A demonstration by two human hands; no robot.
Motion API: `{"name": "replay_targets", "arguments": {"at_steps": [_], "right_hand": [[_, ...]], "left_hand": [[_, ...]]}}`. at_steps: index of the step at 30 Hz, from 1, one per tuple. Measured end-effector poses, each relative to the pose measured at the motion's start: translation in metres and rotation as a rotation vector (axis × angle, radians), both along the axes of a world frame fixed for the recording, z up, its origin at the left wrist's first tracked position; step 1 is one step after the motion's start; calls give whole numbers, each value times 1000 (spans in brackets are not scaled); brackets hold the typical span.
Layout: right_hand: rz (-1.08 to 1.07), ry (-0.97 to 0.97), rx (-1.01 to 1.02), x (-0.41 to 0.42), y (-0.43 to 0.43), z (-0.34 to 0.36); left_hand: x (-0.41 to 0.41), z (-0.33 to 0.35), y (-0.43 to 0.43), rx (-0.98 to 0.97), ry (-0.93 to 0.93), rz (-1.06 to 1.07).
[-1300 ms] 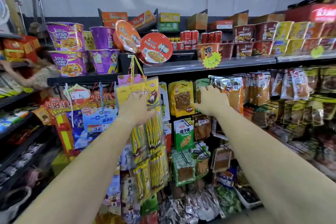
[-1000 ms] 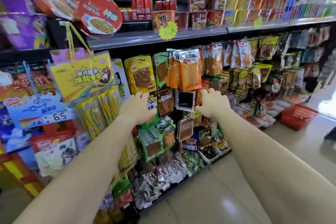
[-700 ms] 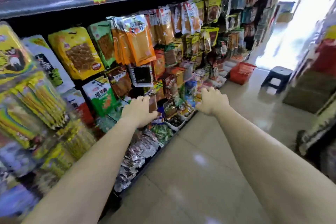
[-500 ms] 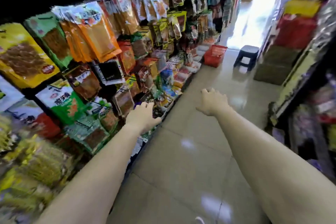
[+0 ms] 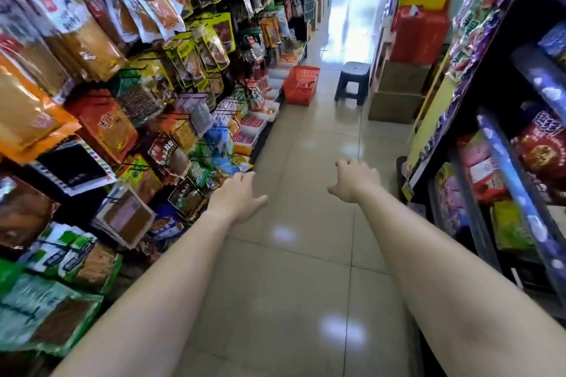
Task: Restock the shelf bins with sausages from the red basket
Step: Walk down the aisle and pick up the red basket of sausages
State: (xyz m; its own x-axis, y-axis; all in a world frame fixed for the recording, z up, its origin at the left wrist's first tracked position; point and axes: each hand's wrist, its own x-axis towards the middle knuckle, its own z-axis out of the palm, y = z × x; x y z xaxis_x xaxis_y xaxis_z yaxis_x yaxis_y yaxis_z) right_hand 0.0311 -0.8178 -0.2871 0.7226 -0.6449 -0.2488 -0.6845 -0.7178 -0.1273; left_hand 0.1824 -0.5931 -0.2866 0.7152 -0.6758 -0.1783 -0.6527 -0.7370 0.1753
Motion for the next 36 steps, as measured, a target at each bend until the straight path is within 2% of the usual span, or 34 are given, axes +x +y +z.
{"name": "replay_targets", "arguments": {"at_steps": [12,21,29,36], "right_hand": [[-79,91,-12,159,-113,-19],[-124,54,4,296,-205,-1],[-189,49,50,356,-366,-37],[-220,91,101,400,-527,-42]], "left_hand": [[196,-40,-131,-2,71,-94],[338,-28,-265,22,121,-184],[407,-48,-445,86,102,-259],[461,-45,-594,81,161,-202]]}}
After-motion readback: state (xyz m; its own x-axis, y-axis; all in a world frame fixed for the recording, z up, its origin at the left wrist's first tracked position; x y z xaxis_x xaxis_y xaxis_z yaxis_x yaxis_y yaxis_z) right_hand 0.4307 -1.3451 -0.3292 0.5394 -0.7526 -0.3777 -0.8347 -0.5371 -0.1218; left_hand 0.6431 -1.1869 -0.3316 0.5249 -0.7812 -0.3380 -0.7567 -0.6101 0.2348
